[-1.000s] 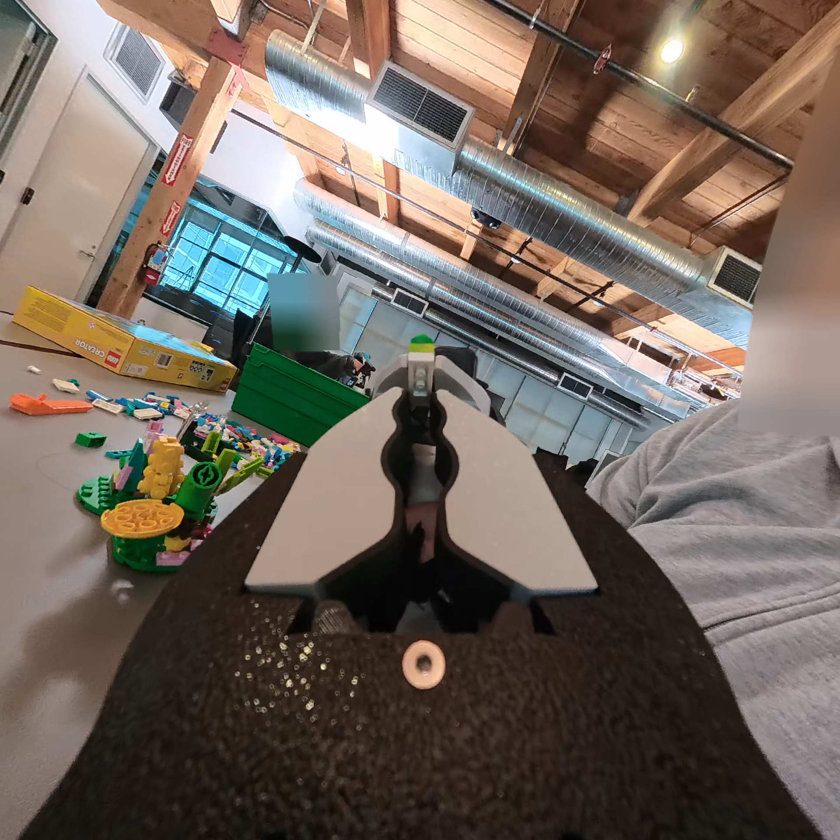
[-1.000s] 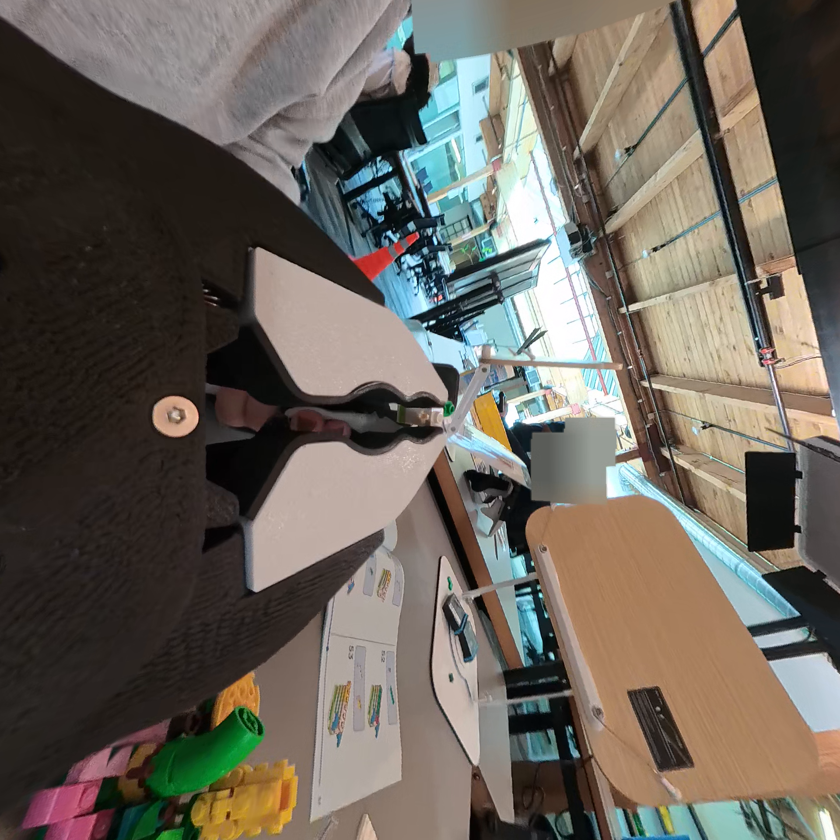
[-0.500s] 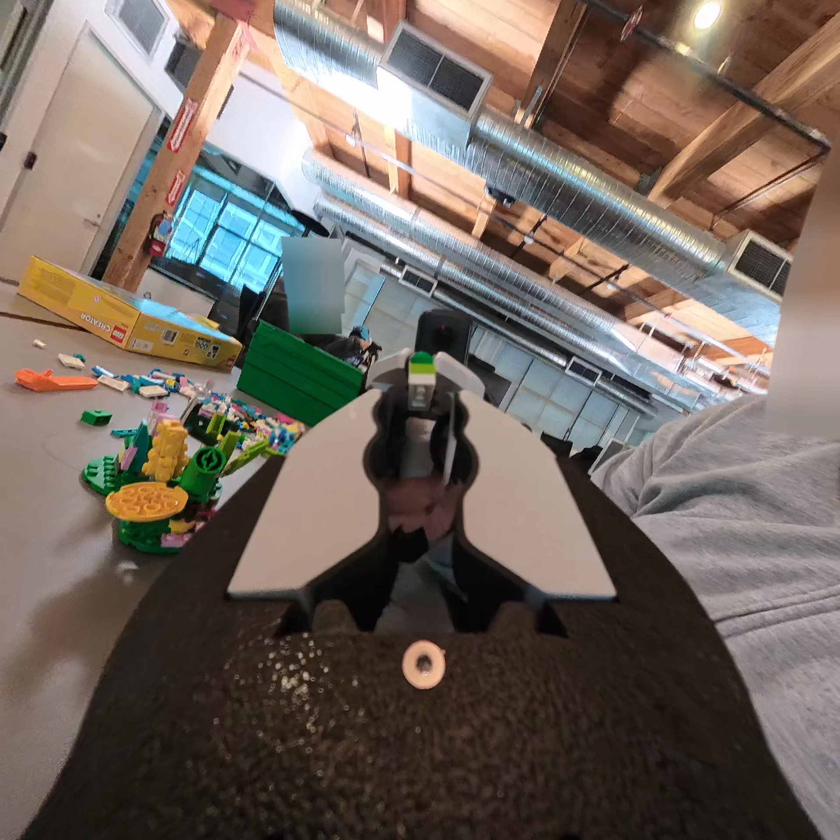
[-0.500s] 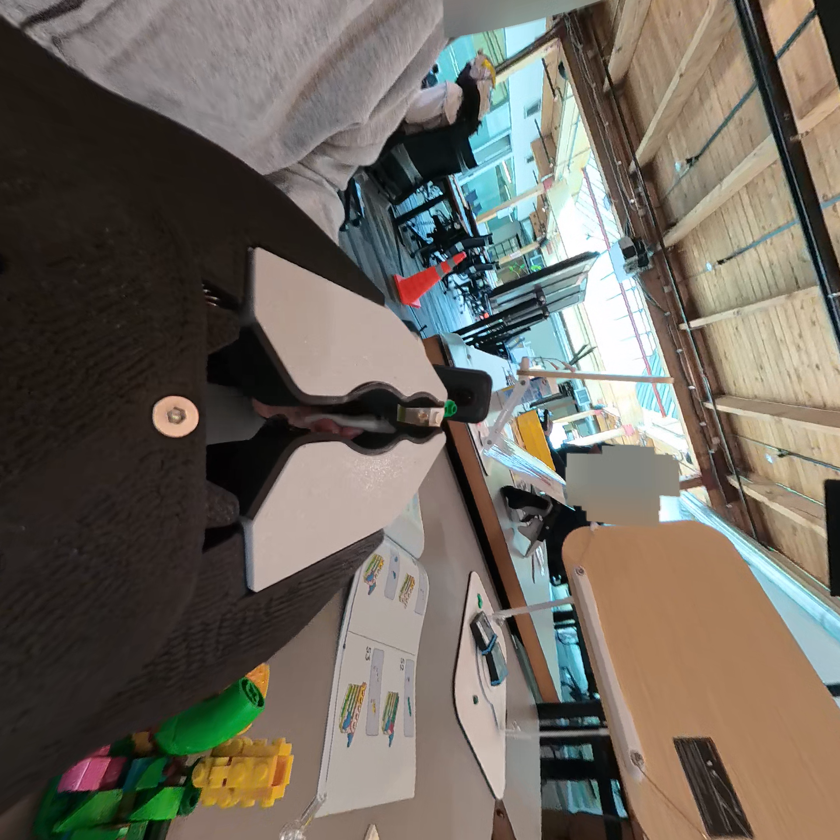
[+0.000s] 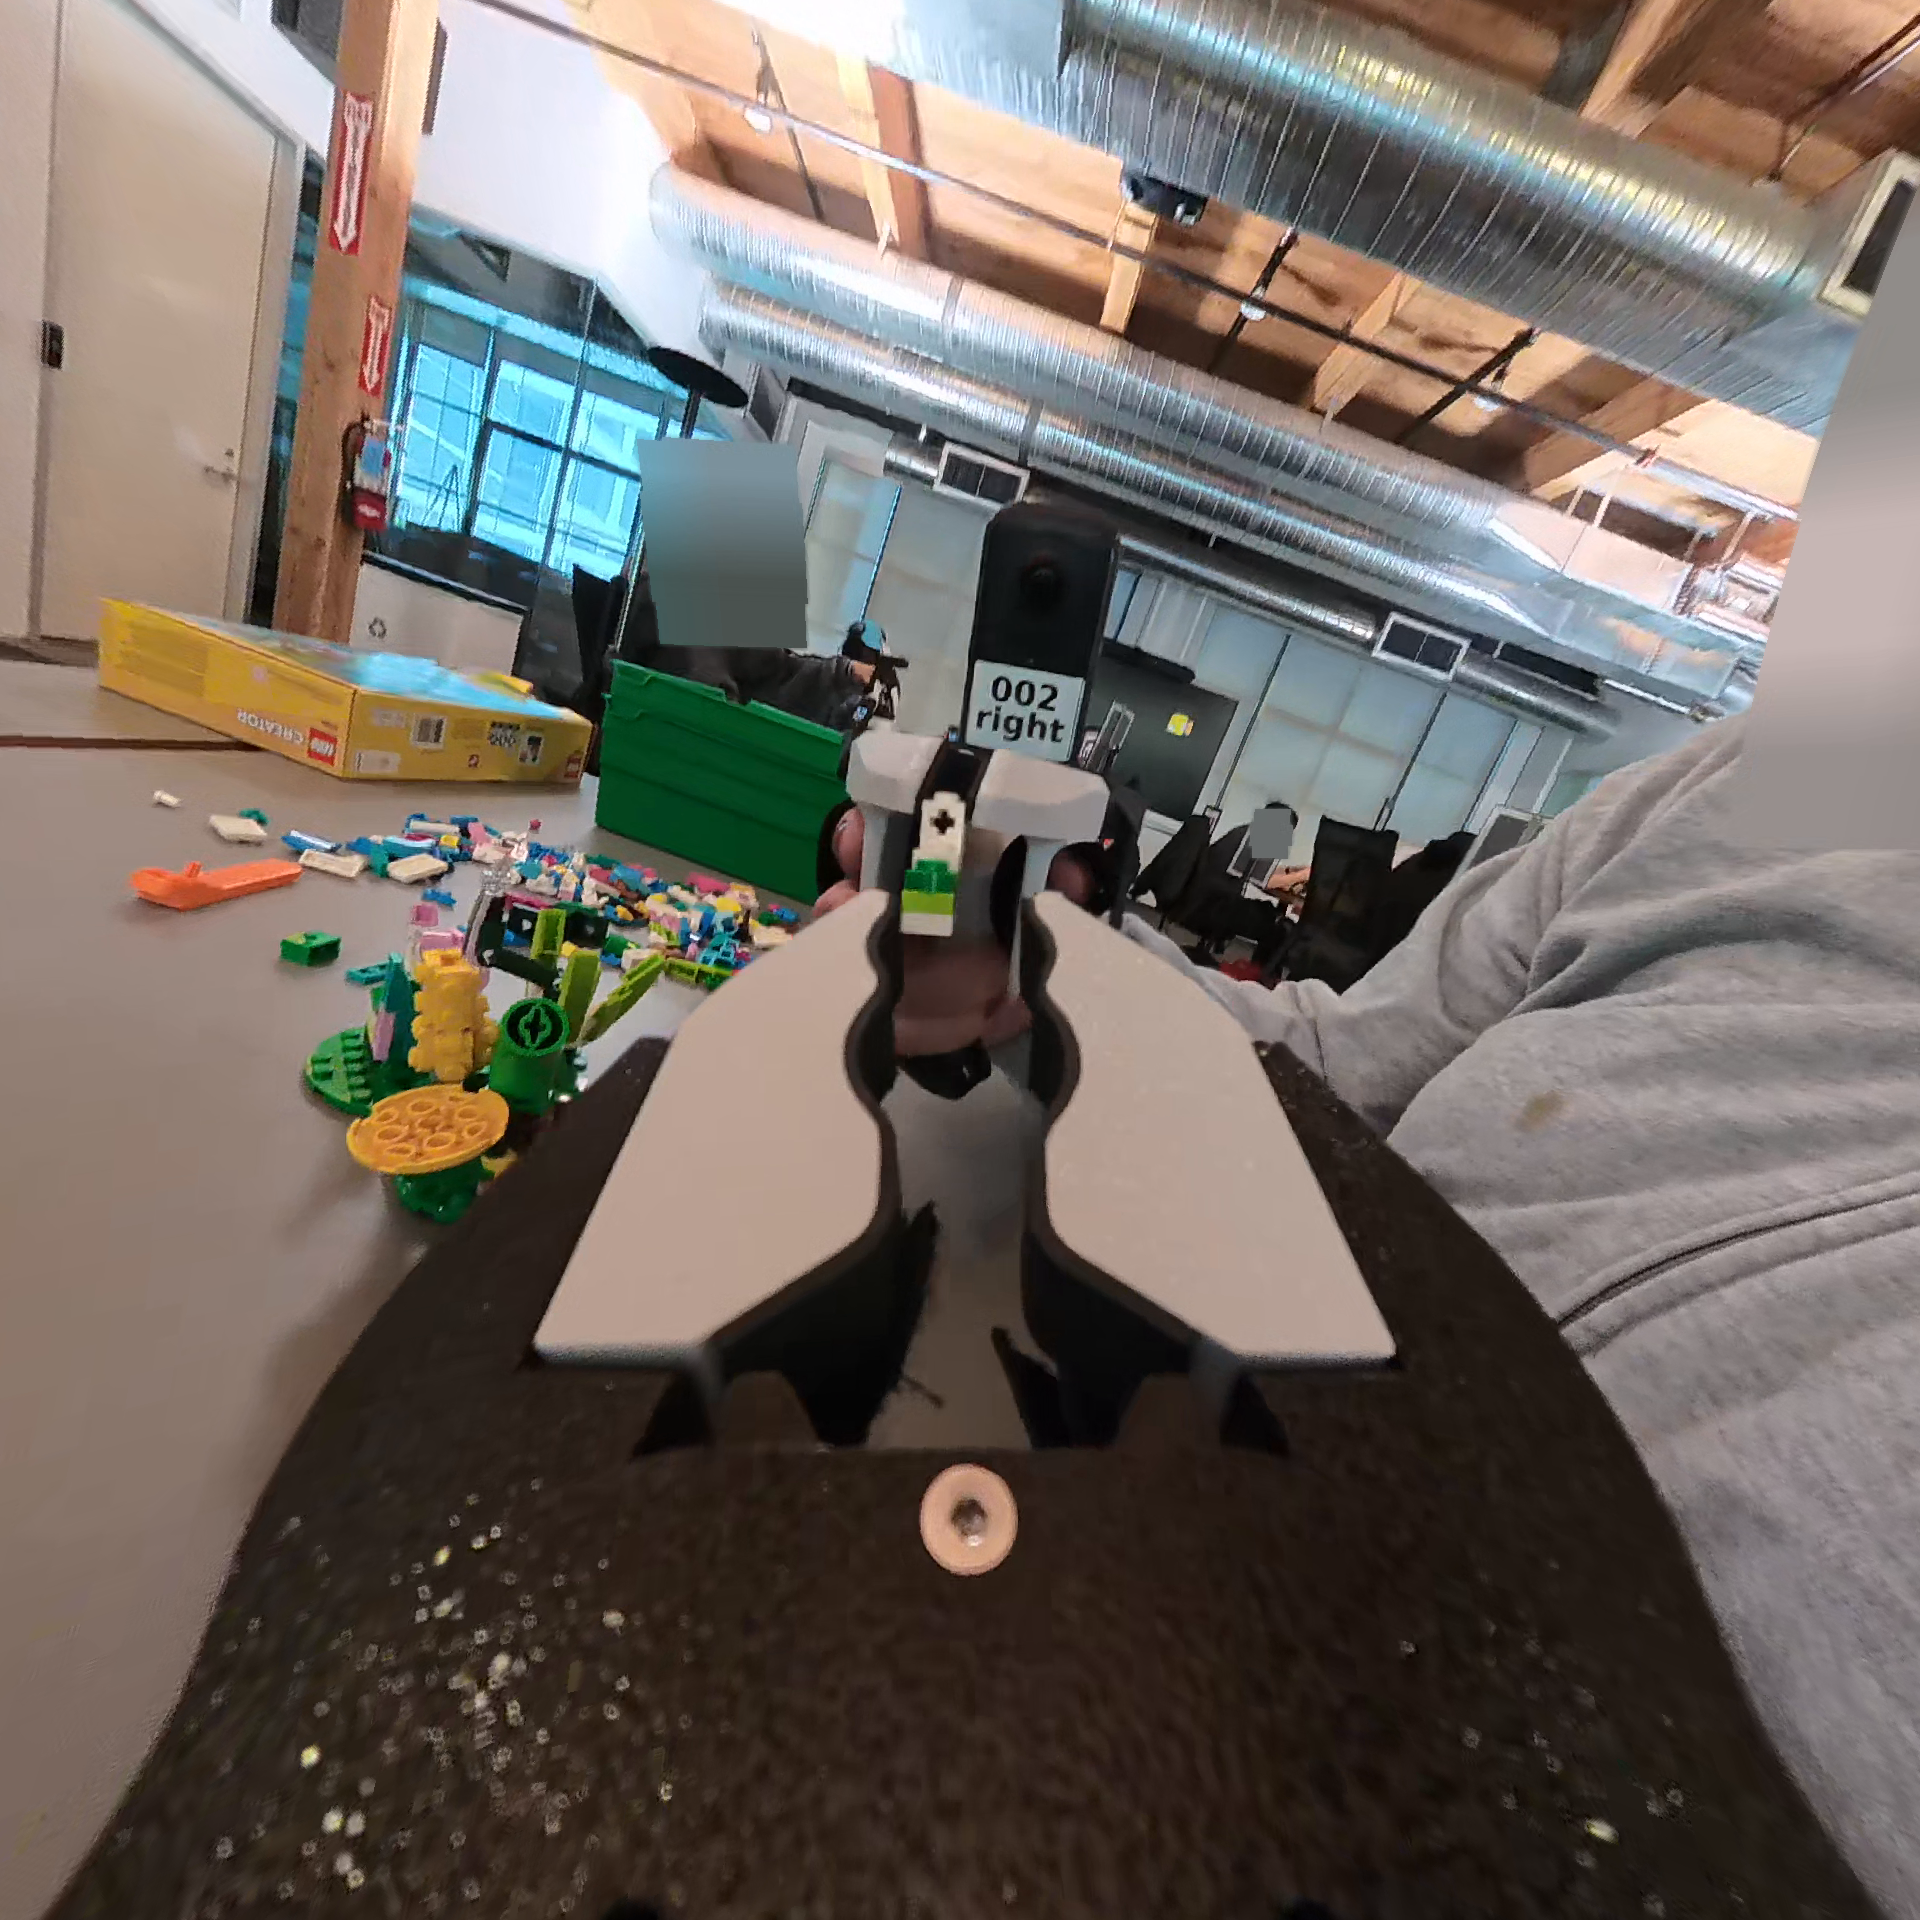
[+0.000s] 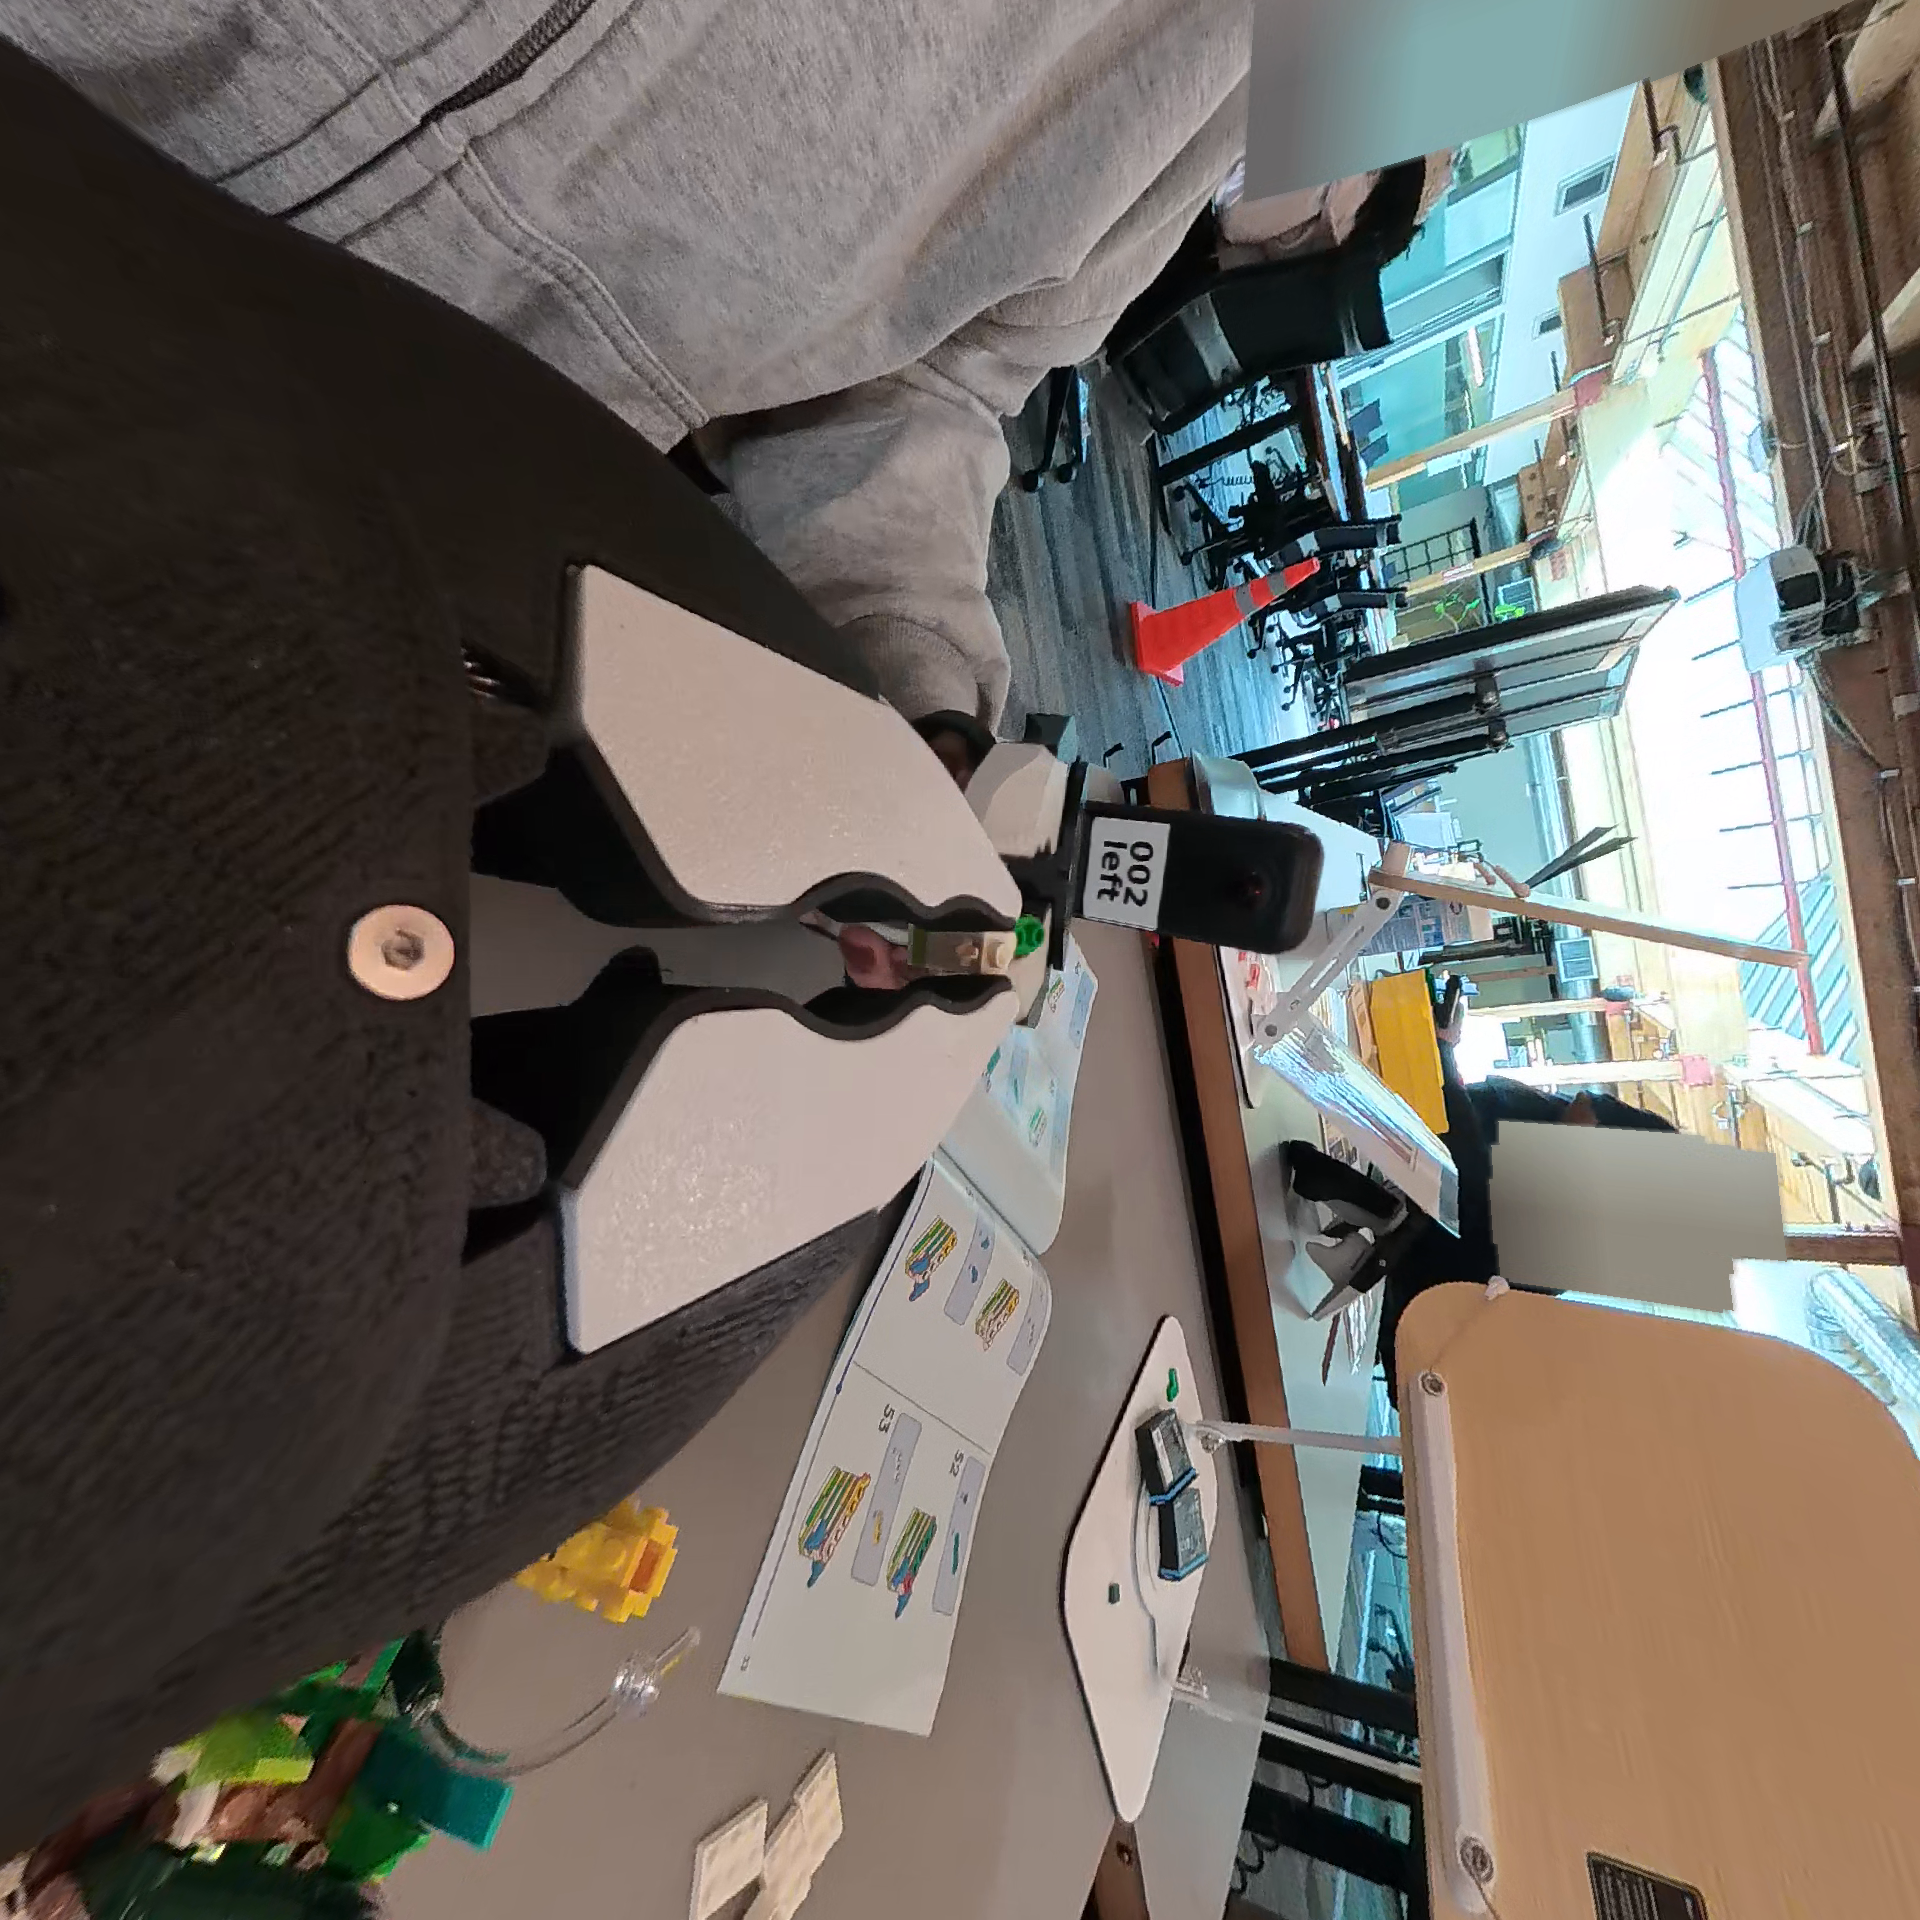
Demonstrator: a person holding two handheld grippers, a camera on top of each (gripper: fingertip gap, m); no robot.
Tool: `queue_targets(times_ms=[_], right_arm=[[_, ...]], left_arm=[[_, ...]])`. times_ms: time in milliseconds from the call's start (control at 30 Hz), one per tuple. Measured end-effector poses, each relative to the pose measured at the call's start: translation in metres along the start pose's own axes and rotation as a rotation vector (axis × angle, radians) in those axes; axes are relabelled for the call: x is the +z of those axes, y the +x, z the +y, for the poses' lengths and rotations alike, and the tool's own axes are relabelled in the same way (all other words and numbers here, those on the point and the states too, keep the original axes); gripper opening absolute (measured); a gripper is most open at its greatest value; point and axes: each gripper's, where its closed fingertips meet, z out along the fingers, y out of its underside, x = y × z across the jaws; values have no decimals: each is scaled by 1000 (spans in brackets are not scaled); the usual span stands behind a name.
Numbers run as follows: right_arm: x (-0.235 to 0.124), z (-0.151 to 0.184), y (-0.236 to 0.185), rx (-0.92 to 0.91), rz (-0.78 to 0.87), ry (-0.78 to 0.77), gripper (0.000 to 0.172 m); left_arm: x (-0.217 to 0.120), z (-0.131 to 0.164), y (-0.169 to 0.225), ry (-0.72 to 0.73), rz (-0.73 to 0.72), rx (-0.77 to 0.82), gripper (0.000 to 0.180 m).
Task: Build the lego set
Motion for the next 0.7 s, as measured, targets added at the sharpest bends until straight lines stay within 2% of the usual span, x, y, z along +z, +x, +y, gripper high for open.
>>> queue_targets(times_ms=[167,367,433,700], right_arm=[[3,1,-3,-3,-20,0,6],[4,-1,-5,-12,-23,13,6],[4,-1,-6,-14,-22,21,6],[0,-2,-7,-70,1,47,8]], left_arm=[[-1,0,-2,6,-10,-2,8],[2,3,-1,-4,3,-21,18],[2,2,0,5,5,-5,8],[4,5,1,-15,-20,95,8]])
